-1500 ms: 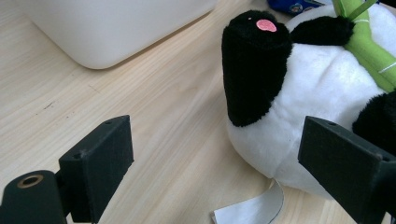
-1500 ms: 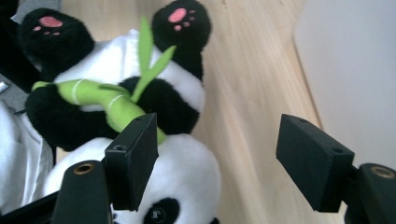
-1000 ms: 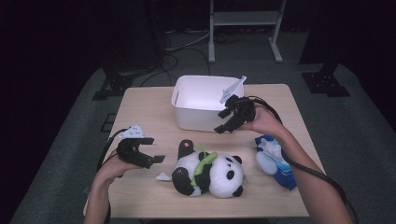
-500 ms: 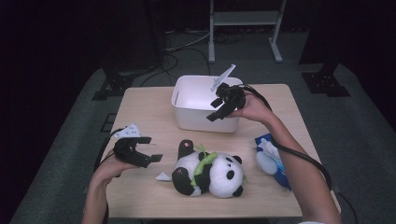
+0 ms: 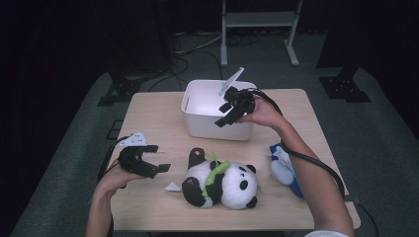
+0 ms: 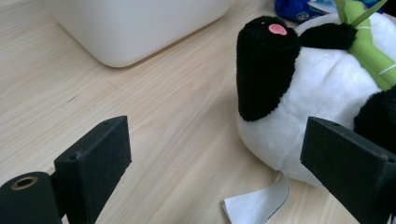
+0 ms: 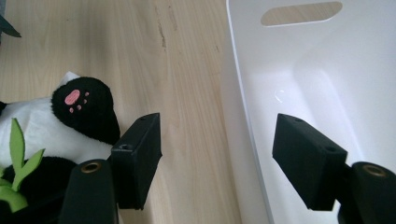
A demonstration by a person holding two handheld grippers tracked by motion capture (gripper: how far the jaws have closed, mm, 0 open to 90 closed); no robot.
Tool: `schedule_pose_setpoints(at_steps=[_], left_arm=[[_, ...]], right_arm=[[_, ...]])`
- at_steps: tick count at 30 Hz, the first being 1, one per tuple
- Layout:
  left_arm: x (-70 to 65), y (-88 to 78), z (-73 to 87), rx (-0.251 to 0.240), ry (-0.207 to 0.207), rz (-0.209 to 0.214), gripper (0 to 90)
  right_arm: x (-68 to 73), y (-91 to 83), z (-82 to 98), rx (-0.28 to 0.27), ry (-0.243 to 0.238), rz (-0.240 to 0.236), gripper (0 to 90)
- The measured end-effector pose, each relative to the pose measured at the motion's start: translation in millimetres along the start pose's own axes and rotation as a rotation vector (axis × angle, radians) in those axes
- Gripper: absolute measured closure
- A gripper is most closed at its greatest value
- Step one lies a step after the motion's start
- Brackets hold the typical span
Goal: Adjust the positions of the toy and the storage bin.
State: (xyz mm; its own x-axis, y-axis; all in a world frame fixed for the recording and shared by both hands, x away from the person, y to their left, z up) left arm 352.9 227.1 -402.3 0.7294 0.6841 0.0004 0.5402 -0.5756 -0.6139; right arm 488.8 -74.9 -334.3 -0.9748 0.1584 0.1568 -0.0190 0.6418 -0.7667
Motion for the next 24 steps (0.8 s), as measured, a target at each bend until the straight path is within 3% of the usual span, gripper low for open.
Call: schedule_pose_setpoints(at_steps=[10, 16, 19, 24], left_arm=[[1.1, -0.7, 0.9, -0.005, -0.005, 0.005, 7.4], [2.4, -1.5, 1.8, -0.004, -0.011, 0.004, 7.5], [2.7, -2.2, 1.5, -0.005, -0.017, 0.001, 7.4], [3.6, -2.1, 1.5, -0.007, -0.019, 0.001, 7.4]], right_arm=[[-9.1, 8.0, -6.1, 0.035, -0.01, 0.014, 37.5], [-17.3, 14.8, -5.1, 0.068, -0.001, 0.034, 51.5], [-20.8, 16.6, -4.8, 0.07, 0.013, 0.027, 57.2], [-22.6, 21.0, -3.5, 0.089, 0.012, 0.006, 74.6]])
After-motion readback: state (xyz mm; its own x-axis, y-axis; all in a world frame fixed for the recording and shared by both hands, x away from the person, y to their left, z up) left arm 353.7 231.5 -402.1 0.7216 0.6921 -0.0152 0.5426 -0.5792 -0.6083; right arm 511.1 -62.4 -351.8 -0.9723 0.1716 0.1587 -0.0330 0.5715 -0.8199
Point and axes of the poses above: each handheld gripper's, and its own axes: y roughly forward along the jaws, z roughly out of its underside, x roughly to its left, the point moved 3 cm from there along y, roughly forward along the jaws, and after that the axes turned 10 degrees about -z, right-handed, at the moved point
